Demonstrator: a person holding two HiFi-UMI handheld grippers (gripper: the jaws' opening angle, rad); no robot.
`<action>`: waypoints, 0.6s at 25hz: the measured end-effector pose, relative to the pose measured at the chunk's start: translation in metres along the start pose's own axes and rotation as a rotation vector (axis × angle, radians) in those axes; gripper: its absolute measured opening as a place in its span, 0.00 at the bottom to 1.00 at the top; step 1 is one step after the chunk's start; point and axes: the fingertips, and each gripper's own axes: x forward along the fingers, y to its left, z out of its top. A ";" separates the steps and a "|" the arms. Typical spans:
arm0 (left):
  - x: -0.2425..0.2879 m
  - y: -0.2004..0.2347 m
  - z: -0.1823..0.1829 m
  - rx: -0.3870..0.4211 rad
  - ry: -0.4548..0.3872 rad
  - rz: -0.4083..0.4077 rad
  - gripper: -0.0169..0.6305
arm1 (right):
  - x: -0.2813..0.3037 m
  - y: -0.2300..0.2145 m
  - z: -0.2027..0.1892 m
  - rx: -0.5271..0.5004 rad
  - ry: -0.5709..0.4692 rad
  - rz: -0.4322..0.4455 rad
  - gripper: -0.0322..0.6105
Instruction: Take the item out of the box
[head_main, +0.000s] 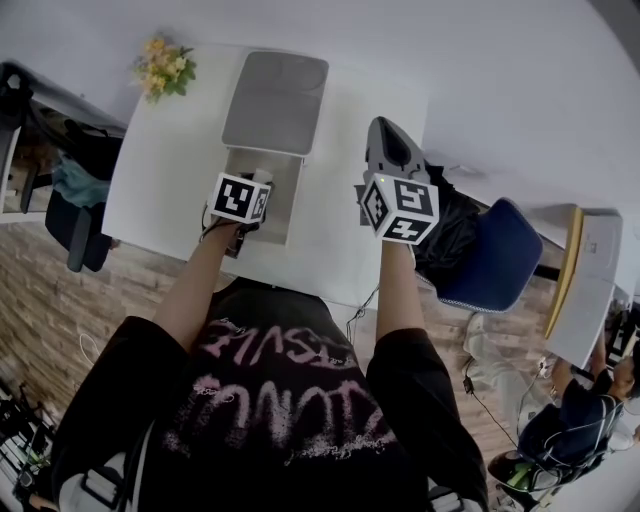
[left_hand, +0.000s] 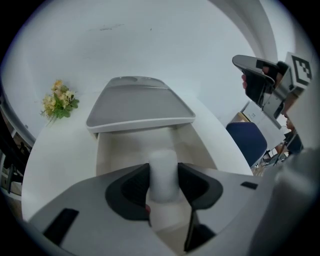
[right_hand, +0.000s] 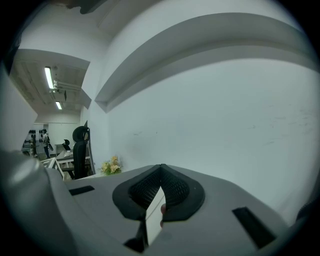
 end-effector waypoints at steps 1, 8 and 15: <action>-0.003 0.000 0.002 -0.001 -0.018 -0.003 0.30 | 0.000 0.001 0.000 0.001 0.000 0.000 0.06; -0.022 -0.003 0.012 -0.005 -0.133 -0.027 0.30 | -0.003 0.012 0.001 -0.002 0.003 0.014 0.06; -0.047 -0.005 0.031 0.000 -0.260 -0.036 0.30 | -0.009 0.019 0.004 -0.008 0.002 0.015 0.06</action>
